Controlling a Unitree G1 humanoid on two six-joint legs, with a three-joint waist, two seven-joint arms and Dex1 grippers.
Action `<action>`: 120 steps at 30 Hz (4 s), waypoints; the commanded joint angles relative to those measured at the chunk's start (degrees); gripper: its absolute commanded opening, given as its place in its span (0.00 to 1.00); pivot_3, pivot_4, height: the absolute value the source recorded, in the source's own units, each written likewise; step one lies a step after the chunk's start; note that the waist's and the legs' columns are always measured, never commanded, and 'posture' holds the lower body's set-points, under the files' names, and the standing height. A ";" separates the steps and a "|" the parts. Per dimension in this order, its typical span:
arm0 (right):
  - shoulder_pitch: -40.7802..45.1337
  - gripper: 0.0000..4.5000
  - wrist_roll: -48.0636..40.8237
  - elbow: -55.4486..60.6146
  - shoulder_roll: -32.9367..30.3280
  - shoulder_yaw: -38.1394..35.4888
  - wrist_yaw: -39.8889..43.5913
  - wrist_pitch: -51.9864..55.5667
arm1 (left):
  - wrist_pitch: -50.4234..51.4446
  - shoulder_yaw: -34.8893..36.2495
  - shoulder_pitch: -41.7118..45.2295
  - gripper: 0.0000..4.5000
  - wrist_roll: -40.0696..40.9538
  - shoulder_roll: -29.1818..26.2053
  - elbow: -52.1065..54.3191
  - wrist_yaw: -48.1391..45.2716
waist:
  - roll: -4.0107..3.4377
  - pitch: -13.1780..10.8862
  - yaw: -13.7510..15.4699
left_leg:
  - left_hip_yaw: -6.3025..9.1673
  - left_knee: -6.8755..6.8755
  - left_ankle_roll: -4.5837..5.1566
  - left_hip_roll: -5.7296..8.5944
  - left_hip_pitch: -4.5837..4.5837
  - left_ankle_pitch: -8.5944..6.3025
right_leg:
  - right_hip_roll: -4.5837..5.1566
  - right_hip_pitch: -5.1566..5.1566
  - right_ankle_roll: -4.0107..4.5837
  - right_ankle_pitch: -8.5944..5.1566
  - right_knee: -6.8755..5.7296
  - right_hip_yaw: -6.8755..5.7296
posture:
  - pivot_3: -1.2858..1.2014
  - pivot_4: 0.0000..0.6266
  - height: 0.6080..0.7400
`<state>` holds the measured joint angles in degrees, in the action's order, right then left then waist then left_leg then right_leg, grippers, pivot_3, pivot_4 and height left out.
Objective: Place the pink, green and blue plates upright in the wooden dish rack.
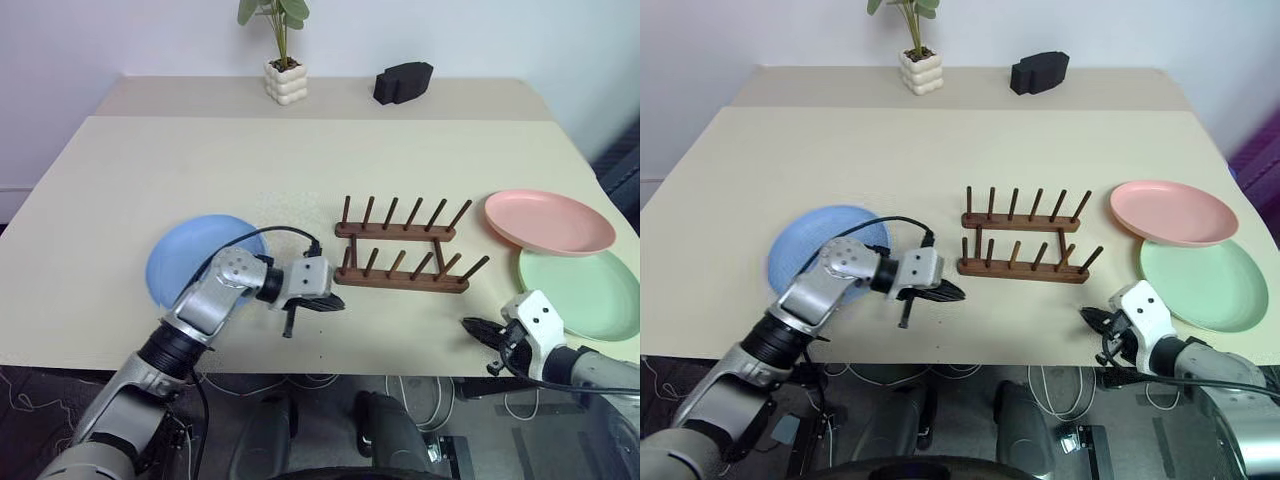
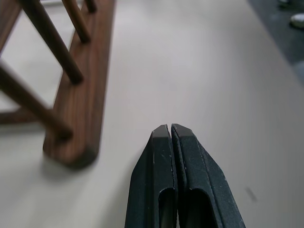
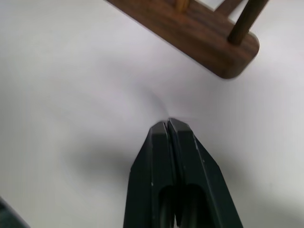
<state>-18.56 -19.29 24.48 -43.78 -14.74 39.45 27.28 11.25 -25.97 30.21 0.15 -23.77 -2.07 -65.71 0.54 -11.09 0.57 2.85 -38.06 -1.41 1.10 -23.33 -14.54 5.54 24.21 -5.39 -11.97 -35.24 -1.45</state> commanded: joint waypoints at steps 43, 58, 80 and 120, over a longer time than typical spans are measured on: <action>14.07 0.00 7.97 -4.38 -0.59 -0.32 0.13 -5.57 | 1.71 6.56 2.01 0.01 -5.41 5.82 -4.45 23.03 | 0.07 0.10 0.19 | 0.06 -0.05 0.00 0.04 0.11 0.00 | 0.00 -0.18 -0.17 0.12 -0.03 -0.02 | 0.52 0.24 1.00; 14.86 0.98 8.04 -13.45 -19.48 -12.93 10.50 -3.49 | 2.81 5.45 -2.18 0.00 8.62 4.72 7.11 7.06 | 0.06 0.11 0.15 | 0.01 -0.06 0.00 0.02 0.11 0.00 | 0.01 -0.19 0.03 0.02 0.01 -0.02 | 0.52 0.24 1.00; 36.57 0.45 17.07 -51.63 -20.28 6.80 16.71 -24.93 | 7.68 6.03 -3.35 0.00 16.00 5.69 10.18 6.32 | -0.01 0.10 0.00 | -0.04 -0.06 0.00 0.04 0.12 0.01 | 0.01 -0.19 0.01 0.03 0.02 0.02 | 0.52 0.24 1.00; 40.95 0.01 -54.52 -2.87 1.43 -18.79 -8.55 15.16 | 6.33 7.92 -3.60 0.00 17.02 7.48 9.79 8.96 | -0.08 0.06 0.17 | 0.13 -0.08 0.01 0.06 0.01 0.00 | 0.03 -0.19 0.01 0.03 0.05 -0.04 | 0.52 0.24 1.00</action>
<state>22.88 -71.08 20.43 -42.86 -31.18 31.91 42.45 18.17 -19.27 26.58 15.82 -16.58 5.81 -57.09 0.46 -11.02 0.74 2.99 -38.13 -1.40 1.15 -23.32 -14.54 5.55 24.02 -5.38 -11.94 -35.20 -1.50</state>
